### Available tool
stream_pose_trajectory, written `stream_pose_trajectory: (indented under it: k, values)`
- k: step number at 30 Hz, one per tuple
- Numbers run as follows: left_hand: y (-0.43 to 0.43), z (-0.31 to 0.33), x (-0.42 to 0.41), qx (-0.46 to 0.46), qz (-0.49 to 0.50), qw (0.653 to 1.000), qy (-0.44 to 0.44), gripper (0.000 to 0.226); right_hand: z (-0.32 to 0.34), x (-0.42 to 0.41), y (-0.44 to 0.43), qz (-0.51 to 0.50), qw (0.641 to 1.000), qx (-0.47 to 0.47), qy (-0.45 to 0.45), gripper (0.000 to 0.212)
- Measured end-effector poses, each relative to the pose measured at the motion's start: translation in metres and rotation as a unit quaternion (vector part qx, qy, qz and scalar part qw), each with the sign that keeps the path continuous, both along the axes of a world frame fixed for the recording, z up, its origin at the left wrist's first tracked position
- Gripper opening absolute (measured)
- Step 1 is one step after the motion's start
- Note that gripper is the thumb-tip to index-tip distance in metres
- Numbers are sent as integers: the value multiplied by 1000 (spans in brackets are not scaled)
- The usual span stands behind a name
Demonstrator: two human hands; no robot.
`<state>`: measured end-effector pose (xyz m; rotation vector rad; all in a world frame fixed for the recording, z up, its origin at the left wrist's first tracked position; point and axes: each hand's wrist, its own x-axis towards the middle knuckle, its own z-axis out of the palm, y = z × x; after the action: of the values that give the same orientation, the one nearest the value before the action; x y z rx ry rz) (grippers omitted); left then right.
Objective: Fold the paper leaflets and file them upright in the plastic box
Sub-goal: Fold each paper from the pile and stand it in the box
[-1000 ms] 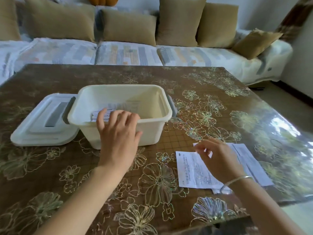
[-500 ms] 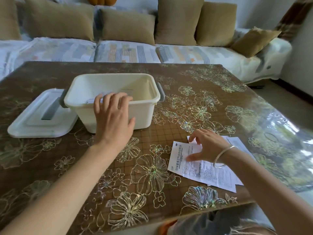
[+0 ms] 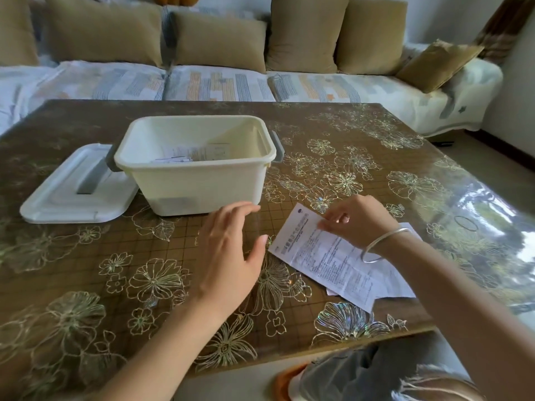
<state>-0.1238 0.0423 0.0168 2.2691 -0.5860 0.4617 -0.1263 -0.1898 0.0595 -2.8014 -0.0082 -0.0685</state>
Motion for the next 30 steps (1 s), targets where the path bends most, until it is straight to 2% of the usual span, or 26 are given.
stream_pose_trajectory:
  k: [2,5,9,11,13,15,18,20,22,30]
  values:
    - [5,-2,-2,-15,9,999,37,47,2,1,1,-5,999,31,-39,16]
    - [14,2,1,-53,30,992,107,60,15,-3,10,-4,986,134,-101,10]
    - [29,25,6,-159,-13,979,130,75,32,-12,33,-1,919,350,-179,7]
    - [37,32,4,-180,-34,974,137,65,29,-21,45,39,885,421,-194,14]
    - [49,30,1,-167,-43,973,154,45,15,-32,57,93,872,444,-181,10]
    - [62,17,-3,-142,-57,975,159,32,-11,-42,64,111,882,436,-141,21]
    - [77,-10,-14,-58,-43,988,137,39,-49,-52,65,96,922,360,-106,41]
    - [82,-24,-21,-6,-36,992,121,41,-65,-57,62,122,953,241,-133,36]
    - [83,-31,-27,23,-37,993,111,40,-72,-62,61,139,965,183,-125,30]
    - [84,-33,-46,-4,-21,997,73,21,-69,-79,68,101,975,165,-113,34]
